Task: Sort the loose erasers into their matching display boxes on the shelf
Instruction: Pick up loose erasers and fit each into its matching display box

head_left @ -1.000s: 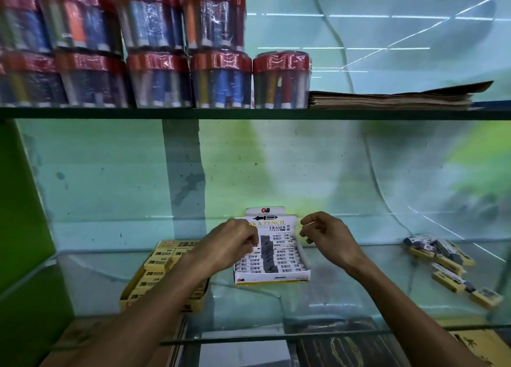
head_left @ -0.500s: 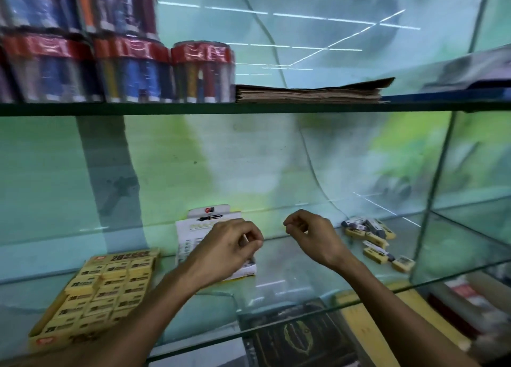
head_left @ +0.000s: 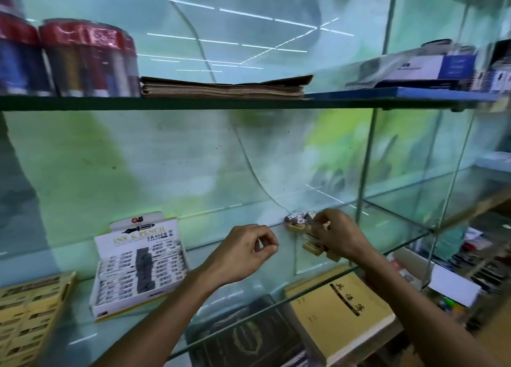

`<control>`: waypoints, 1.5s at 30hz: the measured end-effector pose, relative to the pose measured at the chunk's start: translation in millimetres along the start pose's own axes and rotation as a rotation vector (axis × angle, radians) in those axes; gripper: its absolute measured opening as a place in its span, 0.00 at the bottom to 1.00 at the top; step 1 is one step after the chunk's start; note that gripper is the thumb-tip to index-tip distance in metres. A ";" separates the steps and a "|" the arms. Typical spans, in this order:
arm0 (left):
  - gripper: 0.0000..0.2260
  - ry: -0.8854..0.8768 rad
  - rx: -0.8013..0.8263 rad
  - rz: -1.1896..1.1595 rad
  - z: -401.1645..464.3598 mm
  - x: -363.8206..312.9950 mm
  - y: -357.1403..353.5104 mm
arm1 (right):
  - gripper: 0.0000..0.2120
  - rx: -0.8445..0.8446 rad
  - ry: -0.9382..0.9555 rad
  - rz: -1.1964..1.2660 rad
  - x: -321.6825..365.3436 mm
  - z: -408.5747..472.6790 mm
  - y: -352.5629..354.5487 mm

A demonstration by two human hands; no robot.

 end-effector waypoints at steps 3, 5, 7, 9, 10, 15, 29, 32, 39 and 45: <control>0.03 0.009 0.011 -0.013 6.9 1.3 -6.6 | 0.10 0.022 -0.039 -0.097 -16.3 4.1 2.9; 0.03 0.015 0.016 -0.015 9.6 3.2 -8.7 | 0.10 0.037 -0.030 -0.123 -18.5 3.8 2.0; 0.03 0.027 0.014 -0.022 10.5 5.9 -8.7 | 0.10 0.011 -0.002 -0.139 -13.6 2.7 3.5; 0.02 0.042 -0.011 -0.039 9.3 9.5 -5.9 | 0.10 0.002 -0.003 -0.071 -9.2 1.4 5.3; 0.02 0.052 -0.032 -0.046 7.9 11.1 -3.2 | 0.11 0.024 -0.020 0.005 -8.5 1.2 5.5; 0.06 0.077 -0.171 -0.100 1.9 17.5 14.3 | 0.13 0.244 -0.044 0.381 12.9 -11.5 -0.2; 0.08 0.144 -0.275 -0.216 -37.3 20.8 55.4 | 0.06 0.493 0.234 0.506 92.6 -52.6 -46.4; 0.07 0.202 -0.314 -0.221 -54.0 27.7 68.6 | 0.07 0.438 0.358 0.485 106.9 -61.0 -51.6; 0.07 0.246 -0.375 -0.205 -92.6 30.8 100.6 | 0.07 0.279 0.698 0.379 161.4 -96.1 -61.3; 0.07 0.260 -0.488 -0.101 -143.8 25.8 144.3 | 0.08 0.428 0.689 0.453 203.8 -121.2 -92.5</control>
Point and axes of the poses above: each hand's wrist, its own z-axis towards the middle knuckle, its own y-axis out of the back of the hand, x = y × z, the point moved 7 cm from there along z, towards the middle knuckle, and after that the axes turned 15 degrees about -y, right-handed, at the moved point
